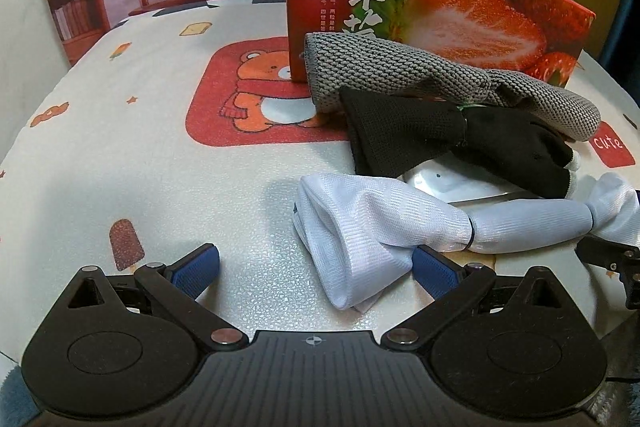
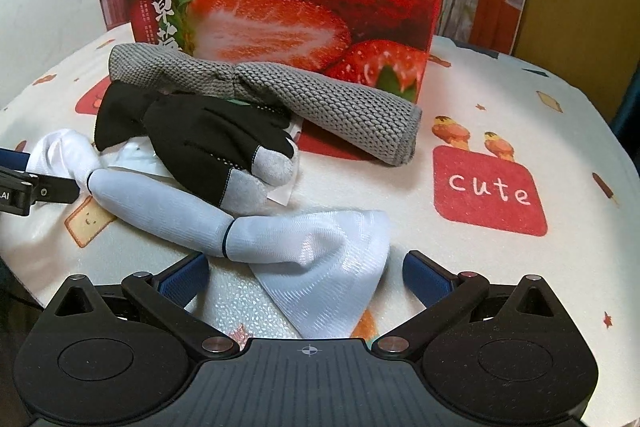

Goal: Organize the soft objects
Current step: 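Close the left tool on the white satin cloth while the right tool grips its other end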

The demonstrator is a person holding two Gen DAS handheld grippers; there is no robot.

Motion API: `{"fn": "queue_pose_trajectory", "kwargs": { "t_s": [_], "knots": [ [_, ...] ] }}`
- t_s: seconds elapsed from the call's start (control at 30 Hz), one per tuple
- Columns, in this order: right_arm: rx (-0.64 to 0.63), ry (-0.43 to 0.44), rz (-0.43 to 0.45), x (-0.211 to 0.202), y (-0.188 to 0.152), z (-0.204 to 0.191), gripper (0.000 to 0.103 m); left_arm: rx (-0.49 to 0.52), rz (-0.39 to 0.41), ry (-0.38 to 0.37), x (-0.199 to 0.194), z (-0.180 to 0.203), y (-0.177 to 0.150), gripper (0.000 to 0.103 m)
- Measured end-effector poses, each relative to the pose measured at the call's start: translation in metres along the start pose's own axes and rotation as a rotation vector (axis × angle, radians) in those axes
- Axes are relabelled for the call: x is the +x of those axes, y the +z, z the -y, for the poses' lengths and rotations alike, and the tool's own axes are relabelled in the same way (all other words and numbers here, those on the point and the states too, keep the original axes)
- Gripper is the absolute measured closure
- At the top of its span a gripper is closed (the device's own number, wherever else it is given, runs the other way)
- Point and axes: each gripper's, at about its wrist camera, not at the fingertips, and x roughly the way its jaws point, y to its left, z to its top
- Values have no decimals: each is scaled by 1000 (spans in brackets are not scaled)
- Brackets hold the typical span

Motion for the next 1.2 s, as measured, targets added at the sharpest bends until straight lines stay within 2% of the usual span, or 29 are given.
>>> {"fn": "queue_pose_trajectory", "kwargs": {
  "t_s": [0.1, 0.23, 0.3, 0.37, 0.43, 0.5, 0.57, 0.73, 0.83, 0.9, 1.03, 1.2],
  "knots": [
    [18, 14, 4, -3, -1, 5, 0, 0, 0, 0, 0, 0, 0, 0],
    [116, 28, 48, -10, -2, 21, 3, 0, 0, 0, 0, 0, 0, 0],
    [172, 51, 71, -13, -3, 31, 12, 0, 1, 0, 0, 0, 0, 0],
    [206, 67, 78, -14, -3, 37, 16, -1, 0, -1, 0, 0, 0, 0],
    [205, 71, 89, -14, -3, 37, 21, -3, 0, -4, 0, 0, 0, 0],
    [188, 85, 94, -12, -2, 34, 32, -12, 4, -12, -1, -1, 1, 0],
    [166, 96, 101, -11, -1, 30, 39, -30, 8, -25, -2, -4, 1, 0],
    [154, 112, 135, -14, 0, 27, 41, -112, 71, -96, -17, -16, 2, 13],
    [177, 120, 156, -17, 0, 31, 41, -120, 121, -128, -26, -15, 2, 18],
    [186, 126, 167, -18, 0, 32, 42, -97, 108, -142, -23, -10, 2, 20],
    [191, 134, 168, -18, -1, 33, 48, -56, 64, -150, -13, -2, 0, 32],
    [208, 130, 155, -15, -2, 34, 48, -99, 65, -168, -11, -10, -2, 40]
  ]
}}
